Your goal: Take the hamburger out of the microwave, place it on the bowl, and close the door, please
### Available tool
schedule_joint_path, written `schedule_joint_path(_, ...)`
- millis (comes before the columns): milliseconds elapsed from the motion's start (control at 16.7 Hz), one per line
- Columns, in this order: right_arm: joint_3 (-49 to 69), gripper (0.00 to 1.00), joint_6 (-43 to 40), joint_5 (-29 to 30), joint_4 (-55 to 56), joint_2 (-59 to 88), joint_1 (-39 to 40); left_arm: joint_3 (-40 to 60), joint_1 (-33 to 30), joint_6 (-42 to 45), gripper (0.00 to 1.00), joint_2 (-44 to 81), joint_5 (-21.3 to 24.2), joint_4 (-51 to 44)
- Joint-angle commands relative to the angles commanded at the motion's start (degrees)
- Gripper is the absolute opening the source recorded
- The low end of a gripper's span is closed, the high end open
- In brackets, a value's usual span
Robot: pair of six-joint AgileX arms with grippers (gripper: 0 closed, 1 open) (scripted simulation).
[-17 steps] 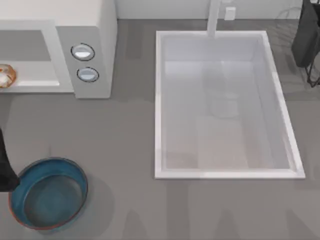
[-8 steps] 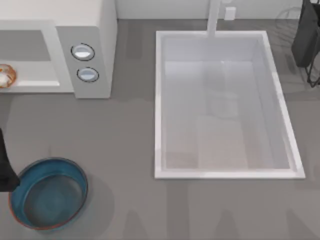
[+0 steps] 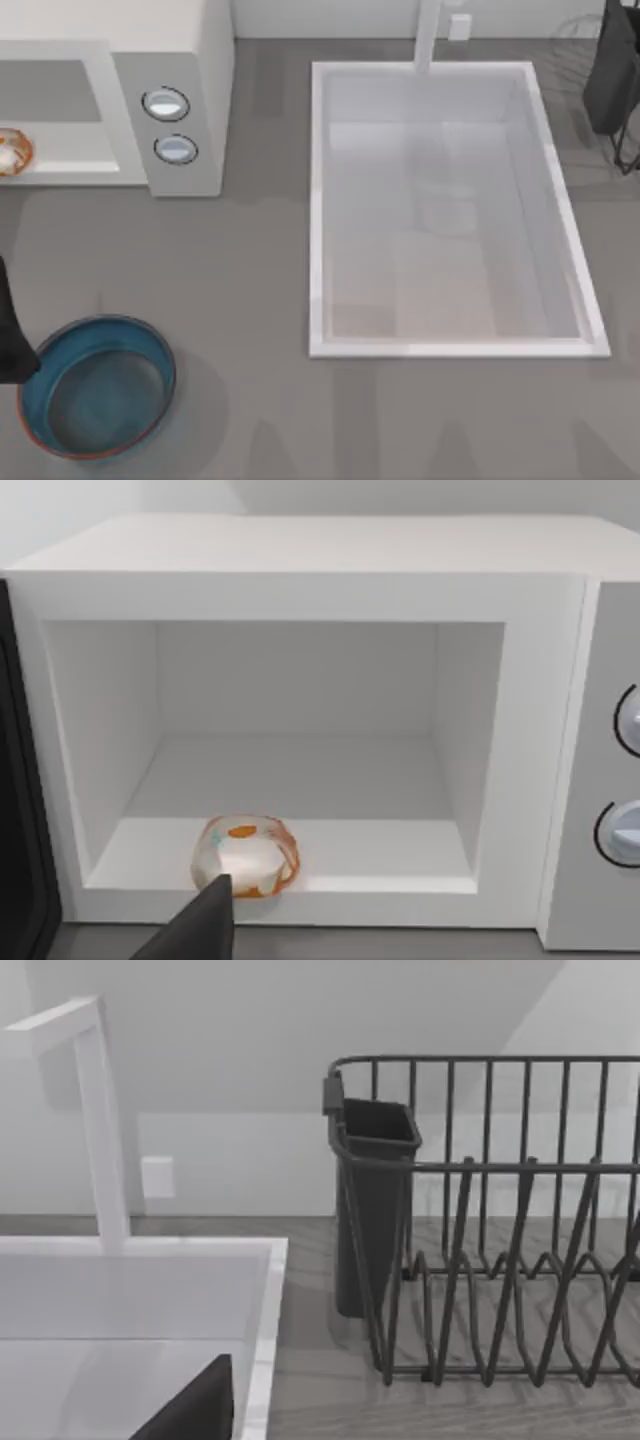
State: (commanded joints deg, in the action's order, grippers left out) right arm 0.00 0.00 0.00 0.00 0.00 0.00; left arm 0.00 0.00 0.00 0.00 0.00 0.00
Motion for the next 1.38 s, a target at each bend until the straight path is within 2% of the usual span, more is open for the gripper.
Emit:
schedule_joint_path(420, 0.0, 1.00, 0.0, 0.0, 0.0, 0.0, 0.0, 0.2, 0.0, 0.0, 1.00, 0.5, 0.1, 0.3)
schedule_joint_path(660, 0.0, 1.00, 0.0, 0.0, 0.0, 0.0, 0.0, 3.0, 0.7, 0.3, 1.00, 8.3, 0.8, 4.1)
schedule_joint_path(960, 0.0, 1.00, 0.0, 0.0, 0.0, 0.0, 0.0, 10.3, 2.5, 1.1, 1.00, 28.6, 2.8, 14.2)
schedule_joint_path(1380, 0.0, 1.00, 0.0, 0.0, 0.0, 0.0, 0.0, 24.4, 5.9, 2.6, 1.00, 68.0, 6.7, 33.7)
